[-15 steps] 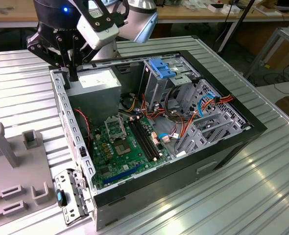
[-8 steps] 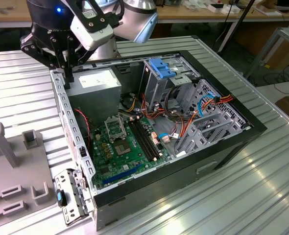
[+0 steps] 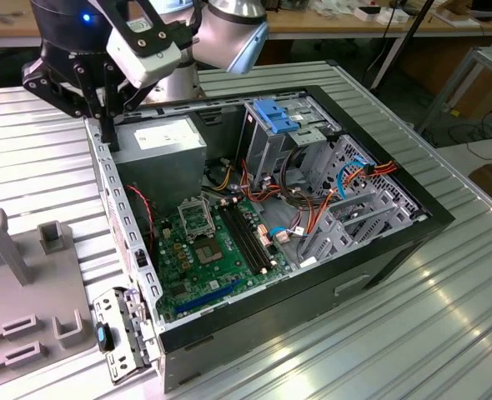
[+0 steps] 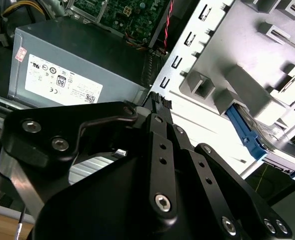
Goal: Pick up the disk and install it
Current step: 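Reach for the disk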
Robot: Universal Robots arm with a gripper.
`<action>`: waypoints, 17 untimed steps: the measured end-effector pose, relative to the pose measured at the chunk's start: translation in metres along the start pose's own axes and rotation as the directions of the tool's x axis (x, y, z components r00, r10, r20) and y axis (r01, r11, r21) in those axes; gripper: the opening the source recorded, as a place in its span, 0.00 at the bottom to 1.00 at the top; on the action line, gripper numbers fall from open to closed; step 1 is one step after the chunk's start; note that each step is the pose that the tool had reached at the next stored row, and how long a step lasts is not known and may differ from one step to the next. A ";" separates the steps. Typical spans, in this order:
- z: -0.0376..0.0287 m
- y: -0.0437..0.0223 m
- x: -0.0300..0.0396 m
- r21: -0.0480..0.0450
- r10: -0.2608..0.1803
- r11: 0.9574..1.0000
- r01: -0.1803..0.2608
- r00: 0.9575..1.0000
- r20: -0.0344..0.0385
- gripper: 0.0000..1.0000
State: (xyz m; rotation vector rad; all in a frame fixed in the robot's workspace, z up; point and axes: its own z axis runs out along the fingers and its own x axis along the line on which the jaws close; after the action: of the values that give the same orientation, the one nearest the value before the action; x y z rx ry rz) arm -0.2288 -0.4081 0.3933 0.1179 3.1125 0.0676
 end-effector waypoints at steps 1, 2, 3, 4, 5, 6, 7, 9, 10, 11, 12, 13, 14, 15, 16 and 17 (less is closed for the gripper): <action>0.0000 -0.0002 0.0011 0.000 0.000 1.000 0.000 1.000 0.000 0.11; 0.0000 -0.0004 0.0021 0.000 0.000 1.000 0.000 1.000 0.000 0.11; -0.0001 -0.0006 0.0030 0.000 0.000 1.000 0.000 1.000 0.000 0.11; -0.0001 -0.0008 0.0039 0.000 0.000 1.000 0.000 1.000 0.000 0.11; -0.0002 -0.0009 0.0049 0.000 0.000 1.000 0.000 1.000 0.000 0.11; -0.0002 -0.0011 0.0058 0.000 0.000 1.000 0.000 1.000 0.000 0.11; -0.0002 -0.0013 0.0067 0.000 0.000 1.000 0.000 1.000 0.000 0.11; -0.0003 -0.0018 0.0094 0.000 0.000 1.000 0.000 1.000 0.000 0.11; -0.0004 -0.0022 0.0116 0.000 0.000 1.000 0.000 1.000 0.000 0.11; -0.0005 -0.0026 0.0135 0.000 0.000 1.000 0.000 1.000 0.000 0.11; -0.0005 -0.0028 0.0146 0.000 0.000 1.000 0.000 1.000 0.000 0.11; -0.0005 -0.0029 0.0154 0.000 0.000 1.000 0.000 1.000 0.000 0.11; -0.0005 -0.0031 0.0165 0.000 0.000 1.000 0.000 1.000 0.000 0.11; -0.0006 -0.0033 0.0176 0.000 0.000 1.000 0.000 1.000 0.000 0.11; -0.0006 -0.0036 0.0188 0.000 0.000 1.000 0.000 1.000 0.000 0.11; -0.0007 -0.0037 0.0197 0.000 0.000 1.000 0.000 1.000 0.000 0.11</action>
State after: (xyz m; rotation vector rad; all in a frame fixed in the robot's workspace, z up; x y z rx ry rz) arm -0.2487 -0.4104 0.3933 0.1179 3.1125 0.0676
